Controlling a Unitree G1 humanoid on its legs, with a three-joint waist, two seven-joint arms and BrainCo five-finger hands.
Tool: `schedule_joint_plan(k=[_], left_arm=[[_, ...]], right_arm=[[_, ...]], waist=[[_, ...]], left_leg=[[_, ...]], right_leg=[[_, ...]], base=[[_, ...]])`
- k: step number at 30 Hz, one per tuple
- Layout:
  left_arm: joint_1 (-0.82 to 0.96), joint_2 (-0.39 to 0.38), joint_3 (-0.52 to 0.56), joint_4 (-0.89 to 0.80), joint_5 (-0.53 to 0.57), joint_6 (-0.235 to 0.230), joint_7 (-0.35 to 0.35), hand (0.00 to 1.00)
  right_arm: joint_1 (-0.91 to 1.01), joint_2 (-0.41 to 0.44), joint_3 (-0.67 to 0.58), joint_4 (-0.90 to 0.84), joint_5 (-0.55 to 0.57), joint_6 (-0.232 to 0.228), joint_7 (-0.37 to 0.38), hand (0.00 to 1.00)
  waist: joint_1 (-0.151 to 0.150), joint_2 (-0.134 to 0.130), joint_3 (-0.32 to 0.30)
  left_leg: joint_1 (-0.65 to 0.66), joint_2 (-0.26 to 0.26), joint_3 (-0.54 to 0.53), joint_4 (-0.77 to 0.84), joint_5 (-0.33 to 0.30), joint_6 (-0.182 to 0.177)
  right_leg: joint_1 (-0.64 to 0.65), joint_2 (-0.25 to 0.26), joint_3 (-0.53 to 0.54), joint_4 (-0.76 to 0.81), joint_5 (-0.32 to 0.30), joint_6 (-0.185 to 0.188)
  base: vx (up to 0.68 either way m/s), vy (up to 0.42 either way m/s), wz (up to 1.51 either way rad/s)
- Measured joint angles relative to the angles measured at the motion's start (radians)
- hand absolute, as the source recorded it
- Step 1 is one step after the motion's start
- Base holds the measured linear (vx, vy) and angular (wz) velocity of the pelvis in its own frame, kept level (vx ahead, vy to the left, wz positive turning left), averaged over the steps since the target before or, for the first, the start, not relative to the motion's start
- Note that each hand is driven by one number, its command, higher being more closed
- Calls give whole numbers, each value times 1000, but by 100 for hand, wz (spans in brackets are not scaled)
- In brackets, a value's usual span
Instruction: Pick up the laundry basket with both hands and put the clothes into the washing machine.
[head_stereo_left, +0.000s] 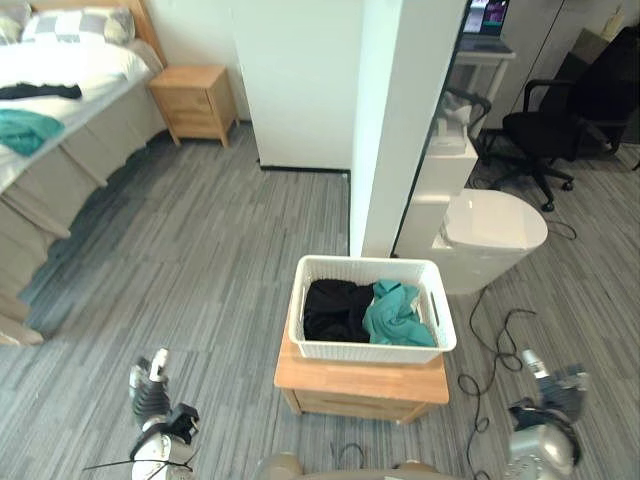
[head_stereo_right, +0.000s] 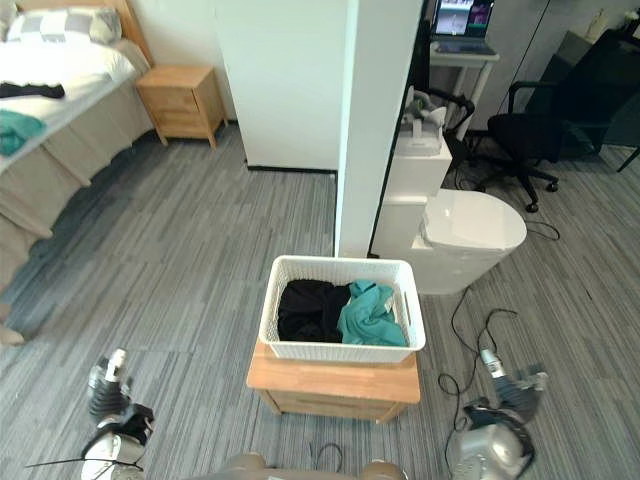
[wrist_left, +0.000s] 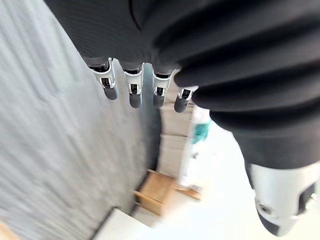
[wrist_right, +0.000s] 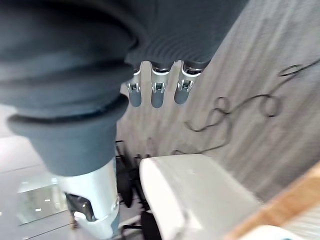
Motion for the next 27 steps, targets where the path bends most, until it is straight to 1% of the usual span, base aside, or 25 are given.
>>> schedule_joint_plan(k=[2, 4, 5, 6, 8, 9, 10, 11, 12, 13, 14, 15, 16, 17, 18, 19, 20, 22, 23, 24, 27], left_arm=[[15, -43, 1, -250, 40, -6, 15, 0], [1, -40, -8, -355, 87, -6, 22, 0], [-8, -23, -26, -417, 124, -7, 22, 0], [-19, -9, -39, -432, 138, -7, 21, 0], [-82, 69, -93, -417, 177, 7, 20, 0], [-119, 109, -120, -389, 186, 16, 18, 0], [-205, 171, -169, -331, 199, 42, 12, 0], [-322, 234, -217, -260, 216, 67, 3, 0], [-385, 261, -236, -225, 225, 79, -4, 0], [-529, 314, -275, -148, 255, 100, -8, 0], [-614, 338, -301, -90, 268, 113, -10, 0], [-781, 376, -344, 31, 278, 148, -19, 0], [-914, 399, -369, 134, 283, 177, -18, 0], [-973, 411, -381, 185, 283, 188, -16, 0], [-1077, 424, -391, 281, 283, 210, 0, 0], [-1163, 431, -392, 377, 283, 221, 9, 0], [-1194, 435, -393, 419, 284, 226, 16, 0], [-1319, 443, -400, 573, 286, 237, 34, 0], [-1382, 442, -423, 622, 288, 243, 43, 0], [-1431, 438, -436, 638, 307, 245, 41, 0], [-1514, 427, -461, 651, 357, 245, 41, 0]], right_arm=[[27, -19, -13, -139, -41, 1, 3, 0], [19, -21, -9, -169, -67, 3, 5, 0], [6, -25, 10, -170, -75, 7, 8, 0], [-1, -28, 21, -169, -75, 9, 10, 0], [-95, -59, 64, -137, -92, 24, 27, 0], [-144, -88, 90, -102, -105, 30, 35, 0], [-230, -139, 122, -38, -113, 46, 50, 0], [-338, -193, 153, 32, -113, 56, 54, 0], [-393, -218, 169, 64, -113, 61, 57, 0], [-509, -263, 194, 118, -112, 74, 71, 0], [-564, -288, 203, 148, -112, 78, 73, 0], [-671, -328, 211, 203, -110, 97, 77, 0], [-758, -349, 213, 242, -97, 116, 78, 0], [-793, -354, 213, 258, -91, 123, 78, 0], [-840, -355, 213, 277, -66, 137, 76, 0], [-864, -355, 213, 290, -51, 142, 72, 0], [-874, -355, 213, 303, -40, 142, 70, 0], [-898, -370, 212, 323, -10, 142, 67, 0], [-912, -388, 207, 323, 11, 142, 64, 0], [-934, -399, 190, 321, 20, 141, 60, 0], [-949, -420, 153, 299, 25, 139, 39, 0]], waist=[[1, 25, -36], [2, 28, -44], [13, 21, -55], [23, 19, -59], [28, 9, -57], [28, 1, -49], [30, -8, -21], [29, -9, 18], [31, -14, 42], [40, -28, 99], [47, -30, 132], [54, -34, 192], [53, -32, 244], [53, -32, 265], [53, -32, 302], [53, -30, 319], [53, -31, 320], [53, -31, 341], [51, -31, 353], [50, -31, 353], [49, -33, 361]], left_leg=[[23, 5, -14, -42, 9, -14], [26, 2, -33, -51, 11, -17], [27, 0, -35, -69, 17, -26], [27, 0, -35, -76, 19, -28], [19, -5, -44, -95, 33, -29], [16, -10, -46, -107, 42, -29], [5, -18, -60, -113, 58, -27], [-26, -21, -71, -109, 74, -25], [-51, -21, -76, -107, 83, -23], [-99, -24, -84, -102, 108, -21], [-126, -28, -89, -99, 119, -19], [-180, -30, -96, -91, 143, -17], [-217, -34, -110, -90, 162, -17], [-233, -35, -116, -90, 170, -14], [-262, -34, -118, -87, 180, -13], [-297, -34, -119, -79, 185, -15], [-315, -32, -119, -75, 185, -15], [-367, -23, -115, -57, 186, -14], [-398, -19, -116, -44, 186, -14], [-431, -11, -115, -31, 186, -14], [-478, 4, -113, 0, 186, -15]], right_leg=[[37, 15, -26, -39, 2, -2], [55, 19, -43, -58, 3, -3], [56, 21, -46, -72, 6, -5], [56, 23, -46, -79, 9, -6], [55, 28, -47, -114, 30, -8], [54, 28, -48, -127, 38, -8], [49, 26, -55, -137, 51, -12], [25, 25, -61, -135, 63, -16], [0, 26, -62, -130, 70, -22], [-58, 27, -64, -112, 79, -30], [-86, 27, -66, -104, 86, -36], [-134, 26, -73, -93, 99, -42], [-171, 21, -80, -81, 106, -47], [-188, 20, -82, -76, 108, -49], [-221, 15, -84, -56, 108, -49], [-259, 12, -84, -39, 108, -50], [-278, 11, -83, -32, 108, -51], [-334, 11, -76, -18, 115, -60], [-357, 12, -77, -18, 119, -63], [-386, 15, -77, -18, 129, -70], [-416, 25, -80, -18, 133, -74]], base=[[169, -110, 20], [122, -55, 23], [88, -24, 15], [73, -15, 4], [37, -9, 0], [-5, 5, 10], [-54, 16, 22], [-102, 14, 23], [-161, 5, 19], [-164, -7, 10], [-221, 13, 16], [-259, 16, 21], [-283, 11, 20], [-214, -12, 15], [-184, -20, 6], [-133, -15, 3], [-117, -24, -5], [-47, -13, -12], [-44, 15, -12], [-33, 15, -10], [-16, -3, -6]])
